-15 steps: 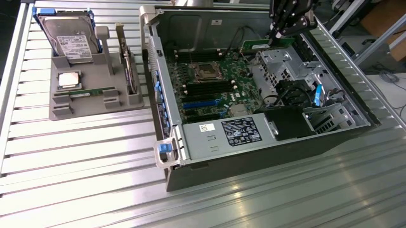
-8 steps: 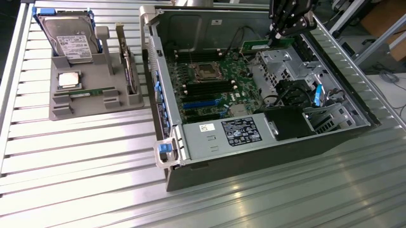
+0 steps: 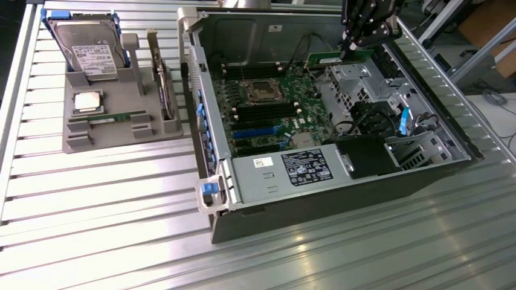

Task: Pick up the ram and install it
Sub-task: 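Insert the ram into the slot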

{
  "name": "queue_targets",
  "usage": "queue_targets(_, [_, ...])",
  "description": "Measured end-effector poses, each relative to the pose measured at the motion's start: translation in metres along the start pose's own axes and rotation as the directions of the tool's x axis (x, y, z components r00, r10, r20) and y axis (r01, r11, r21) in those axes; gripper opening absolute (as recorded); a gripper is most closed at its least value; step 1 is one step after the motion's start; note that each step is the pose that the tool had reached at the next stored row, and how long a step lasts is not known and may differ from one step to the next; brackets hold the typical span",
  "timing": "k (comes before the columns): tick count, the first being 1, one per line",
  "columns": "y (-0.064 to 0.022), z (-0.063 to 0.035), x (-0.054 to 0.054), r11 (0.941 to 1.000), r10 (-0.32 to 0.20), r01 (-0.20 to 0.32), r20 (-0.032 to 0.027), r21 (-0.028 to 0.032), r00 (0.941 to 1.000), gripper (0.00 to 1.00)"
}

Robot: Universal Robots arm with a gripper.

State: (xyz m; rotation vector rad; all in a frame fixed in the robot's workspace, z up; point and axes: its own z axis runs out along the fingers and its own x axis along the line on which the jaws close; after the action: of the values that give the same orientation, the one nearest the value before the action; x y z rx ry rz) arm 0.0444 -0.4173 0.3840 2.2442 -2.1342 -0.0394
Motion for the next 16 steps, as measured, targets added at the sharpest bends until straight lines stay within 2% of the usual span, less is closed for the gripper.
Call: queue_targets(16, [-0.0002, 0.0035, 0.0000, 1.0000, 0.000, 0.000, 0.0000, 0.0000, 1.0000, 0.14])
